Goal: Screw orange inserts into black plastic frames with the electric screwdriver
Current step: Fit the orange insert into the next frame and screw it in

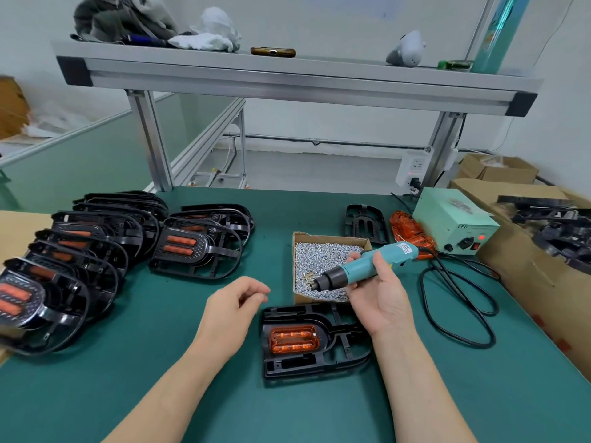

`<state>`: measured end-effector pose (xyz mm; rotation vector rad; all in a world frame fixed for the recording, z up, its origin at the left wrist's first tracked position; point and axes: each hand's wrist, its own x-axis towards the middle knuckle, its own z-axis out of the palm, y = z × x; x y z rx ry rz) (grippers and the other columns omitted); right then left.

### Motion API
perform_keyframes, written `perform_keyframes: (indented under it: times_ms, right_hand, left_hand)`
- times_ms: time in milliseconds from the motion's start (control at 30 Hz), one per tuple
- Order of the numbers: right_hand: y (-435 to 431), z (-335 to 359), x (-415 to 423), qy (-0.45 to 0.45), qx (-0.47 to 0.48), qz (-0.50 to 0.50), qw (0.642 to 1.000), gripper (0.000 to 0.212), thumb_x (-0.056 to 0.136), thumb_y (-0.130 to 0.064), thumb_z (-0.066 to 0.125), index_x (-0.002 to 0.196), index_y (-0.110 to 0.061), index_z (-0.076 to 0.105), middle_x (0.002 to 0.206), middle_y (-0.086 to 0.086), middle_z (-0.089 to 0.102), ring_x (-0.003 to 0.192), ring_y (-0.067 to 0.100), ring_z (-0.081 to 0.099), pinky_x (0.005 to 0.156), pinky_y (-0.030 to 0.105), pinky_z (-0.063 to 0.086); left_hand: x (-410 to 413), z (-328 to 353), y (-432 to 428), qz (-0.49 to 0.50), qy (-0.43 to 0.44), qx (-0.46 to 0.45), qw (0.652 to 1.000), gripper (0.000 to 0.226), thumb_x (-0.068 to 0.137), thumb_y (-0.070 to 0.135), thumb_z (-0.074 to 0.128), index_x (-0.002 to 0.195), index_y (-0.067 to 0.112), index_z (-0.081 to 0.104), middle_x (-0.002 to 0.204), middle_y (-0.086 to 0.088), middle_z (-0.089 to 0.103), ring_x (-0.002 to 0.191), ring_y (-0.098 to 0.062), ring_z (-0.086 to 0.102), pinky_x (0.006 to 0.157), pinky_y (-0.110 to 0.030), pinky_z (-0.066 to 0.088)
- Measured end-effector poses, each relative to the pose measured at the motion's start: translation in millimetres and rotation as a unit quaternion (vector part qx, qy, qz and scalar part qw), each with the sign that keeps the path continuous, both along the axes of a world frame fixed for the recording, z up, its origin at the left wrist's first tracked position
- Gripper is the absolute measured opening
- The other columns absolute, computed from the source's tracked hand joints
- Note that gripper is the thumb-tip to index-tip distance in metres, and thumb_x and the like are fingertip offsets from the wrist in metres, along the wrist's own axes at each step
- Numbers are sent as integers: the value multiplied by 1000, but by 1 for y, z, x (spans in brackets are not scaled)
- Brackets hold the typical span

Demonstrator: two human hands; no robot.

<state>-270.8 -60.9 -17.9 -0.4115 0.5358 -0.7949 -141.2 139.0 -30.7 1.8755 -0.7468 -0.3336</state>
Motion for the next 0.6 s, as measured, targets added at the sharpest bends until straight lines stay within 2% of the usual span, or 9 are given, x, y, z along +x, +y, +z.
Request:
perform_keyframes:
  times_ms: [167, 300, 400, 500, 600]
  right_hand:
    - [2, 0, -1, 0, -25, 5, 1000, 24, 105, -22, 52, 125, -10, 53, 100, 13, 69, 90, 19, 66, 76, 29, 50]
    - [3, -1, -4, -12, -48, 13, 999, 24, 104, -22, 54, 124, -10, 53, 99, 12, 72, 89, 17, 69, 76, 28, 51]
    - [5, 0, -6, -33, -67, 23, 997, 27, 96, -22, 60, 120, -10, 54, 100, 11, 72, 88, 17, 72, 78, 28, 57]
    - [8, 3, -7, -54, -76, 28, 995, 33, 86, -21, 66, 116, -10, 57, 100, 10, 70, 89, 19, 72, 72, 28, 60]
    - [10, 4, -9, -67, -80, 35, 994, 36, 87, -16, 66, 121, -9, 56, 98, 10, 67, 87, 19, 71, 75, 29, 60]
  left_hand:
    - [-6, -15, 20, 38, 46, -44, 997, 34, 95, 9, 60, 83, 39, 68, 85, 12, 70, 71, -1, 58, 73, -23, 46]
    - [-14, -24, 27, 45, 47, -55, 996, 35, 93, 6, 65, 81, 39, 69, 82, 11, 71, 72, -2, 61, 68, -17, 46]
    - [-16, -28, 28, 51, 43, -71, 995, 38, 92, 4, 66, 80, 41, 69, 86, 9, 73, 82, -9, 66, 77, -22, 50]
    - [-15, -29, 28, 43, 33, -75, 996, 40, 91, 2, 66, 81, 41, 70, 86, 9, 73, 83, -11, 67, 80, -24, 50]
    - [-13, -29, 27, 28, 32, -73, 996, 40, 91, 2, 66, 82, 40, 70, 87, 9, 74, 85, -11, 67, 82, -25, 50]
